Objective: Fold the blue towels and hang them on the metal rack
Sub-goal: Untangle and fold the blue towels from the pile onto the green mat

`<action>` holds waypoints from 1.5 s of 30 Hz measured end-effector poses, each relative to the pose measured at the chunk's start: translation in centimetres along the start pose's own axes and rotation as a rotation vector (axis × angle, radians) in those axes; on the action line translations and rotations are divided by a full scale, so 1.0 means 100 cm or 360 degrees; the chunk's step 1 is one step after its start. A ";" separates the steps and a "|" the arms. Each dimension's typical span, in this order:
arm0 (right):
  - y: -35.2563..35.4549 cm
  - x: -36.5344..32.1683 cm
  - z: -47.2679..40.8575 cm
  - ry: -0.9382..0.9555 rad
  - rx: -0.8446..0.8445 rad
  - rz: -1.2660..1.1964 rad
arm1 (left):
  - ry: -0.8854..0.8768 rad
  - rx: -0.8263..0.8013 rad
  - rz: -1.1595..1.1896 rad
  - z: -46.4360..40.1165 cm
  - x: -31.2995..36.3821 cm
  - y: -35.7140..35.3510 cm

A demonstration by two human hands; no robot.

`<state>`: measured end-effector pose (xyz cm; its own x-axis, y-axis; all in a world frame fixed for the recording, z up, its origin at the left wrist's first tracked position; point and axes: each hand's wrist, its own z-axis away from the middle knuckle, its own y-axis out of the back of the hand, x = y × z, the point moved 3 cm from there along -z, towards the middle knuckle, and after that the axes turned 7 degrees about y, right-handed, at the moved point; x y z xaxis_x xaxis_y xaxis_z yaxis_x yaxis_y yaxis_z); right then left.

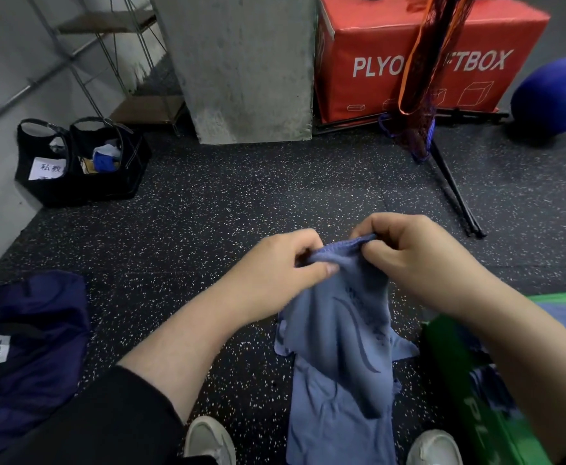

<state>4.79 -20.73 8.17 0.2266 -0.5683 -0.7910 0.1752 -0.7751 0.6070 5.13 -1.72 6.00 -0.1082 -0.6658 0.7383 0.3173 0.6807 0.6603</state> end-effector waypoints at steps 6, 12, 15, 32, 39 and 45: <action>-0.003 0.002 0.005 0.0052 -0.0100 0.0223 | -0.0019 0.0054 0.0108 0.005 0.001 -0.006; -0.001 0.008 0.005 -0.0004 0.0090 0.0369 | 0.0148 0.0040 -0.0148 0.011 -0.017 0.001; -0.002 0.014 0.004 -0.0060 0.0092 0.0428 | 0.0266 0.0113 -0.0305 0.016 -0.026 0.010; -0.005 0.045 0.000 -0.0149 0.0275 0.0401 | 0.0523 0.0363 -0.0354 0.019 -0.072 0.047; 0.001 0.050 -0.003 -0.0150 0.0314 0.0401 | 0.0723 0.0359 -0.0424 0.010 -0.082 0.045; 0.010 0.061 0.001 -0.0200 0.0325 0.0400 | 0.0896 0.0444 -0.0818 0.013 -0.087 0.048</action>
<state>6.28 -24.97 3.98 0.1165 -0.7681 -0.6297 -0.0694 -0.6388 0.7663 6.34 7.76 2.91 0.3374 -0.9193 0.2025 0.1024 0.2496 0.9629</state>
